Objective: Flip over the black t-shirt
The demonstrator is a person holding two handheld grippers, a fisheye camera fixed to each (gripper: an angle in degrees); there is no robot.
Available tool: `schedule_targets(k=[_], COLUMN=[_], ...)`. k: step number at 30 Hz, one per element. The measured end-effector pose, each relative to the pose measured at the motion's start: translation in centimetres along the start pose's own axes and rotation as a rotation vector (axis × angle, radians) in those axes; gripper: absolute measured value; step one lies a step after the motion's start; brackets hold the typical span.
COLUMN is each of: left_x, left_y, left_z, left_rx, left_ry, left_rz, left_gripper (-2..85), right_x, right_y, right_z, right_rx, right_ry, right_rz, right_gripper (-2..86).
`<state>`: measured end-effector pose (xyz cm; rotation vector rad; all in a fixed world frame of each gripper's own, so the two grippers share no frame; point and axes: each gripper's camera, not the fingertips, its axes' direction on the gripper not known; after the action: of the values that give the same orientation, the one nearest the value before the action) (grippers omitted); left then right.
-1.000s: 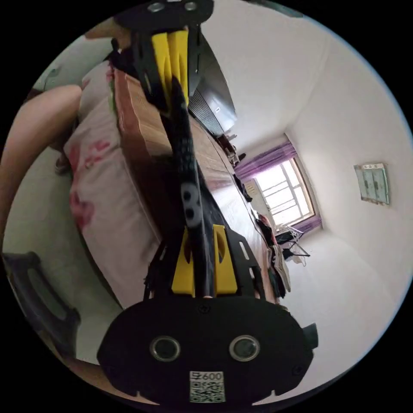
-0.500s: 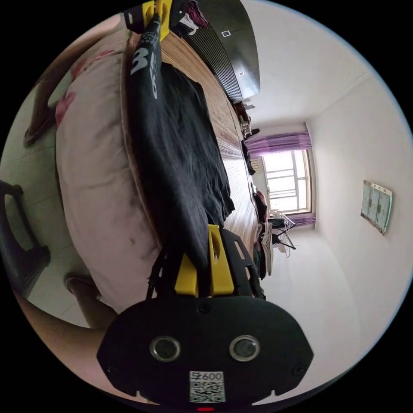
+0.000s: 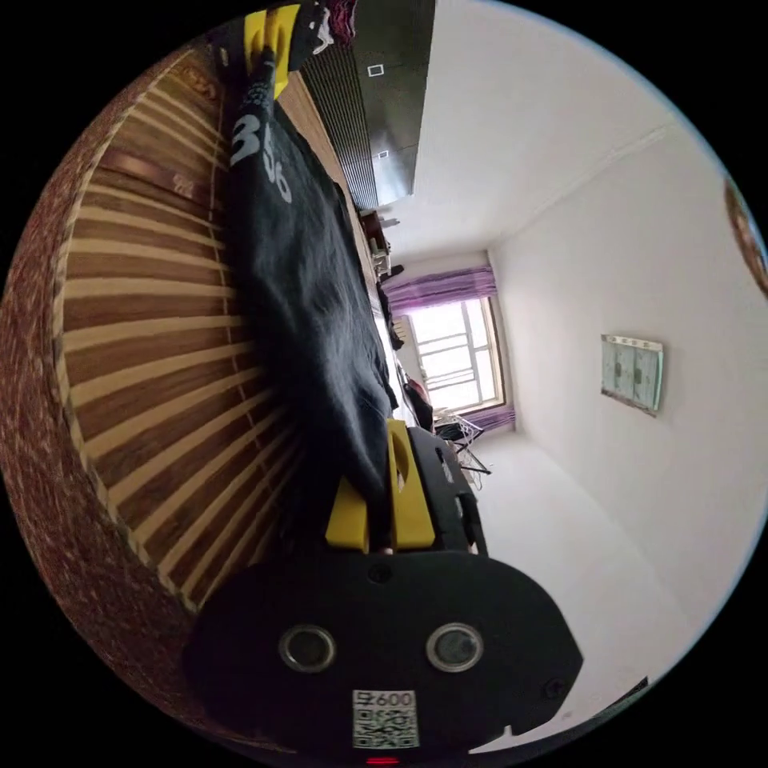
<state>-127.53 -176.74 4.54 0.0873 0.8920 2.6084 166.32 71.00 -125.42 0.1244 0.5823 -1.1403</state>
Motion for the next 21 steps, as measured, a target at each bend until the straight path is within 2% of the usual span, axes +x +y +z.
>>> schedule_targets(k=[1,5,10,12,15,16,17,19,21], left_x=[1.9,5.0,5.9,5.8,3.8,2.5,1.2,-2.1,-6.9], left_y=[0.3,-0.9,-3.5,-4.8,-8.0,-10.2,-13.1,-17.9,-22.6], left_z=[-0.3,-0.4,0.0,0.4,1.7,2.5,3.3,3.5,1.8], left_rx=[0.066,0.116,0.100,0.083,-0.008,-0.093,-0.212,-0.385,-0.402], left_ry=[-0.093,-0.214,-0.155,-0.096,0.094,0.200,0.319,0.504,0.585], left_rz=[0.038,0.010,0.012,0.024,0.039,0.095,0.224,0.350,0.358], left_gripper=[0.9,0.8,0.7,0.5,0.5,0.6,0.6,0.6,0.8], right_x=[0.9,3.4,7.6,9.4,13.2,15.4,18.9,26.2,35.2], right_y=[-0.2,-1.7,-4.3,-5.6,-8.1,-9.2,-10.8,-13.7,-15.7], right_z=[-0.3,-1.4,-2.5,-2.7,-2.9,-2.8,-2.2,-1.5,-1.7], right_rx=[0.005,0.032,0.034,0.034,0.028,0.021,-0.035,-0.142,-0.126], right_ry=[-0.008,0.004,-0.020,-0.033,-0.074,-0.140,-0.306,-0.527,-0.674], right_rz=[0.029,0.045,0.033,0.023,-0.023,-0.055,-0.125,-0.252,-0.283], right_gripper=[-0.7,-0.7,-0.6,-0.6,-0.6,-0.6,-0.7,-0.7,-0.7])
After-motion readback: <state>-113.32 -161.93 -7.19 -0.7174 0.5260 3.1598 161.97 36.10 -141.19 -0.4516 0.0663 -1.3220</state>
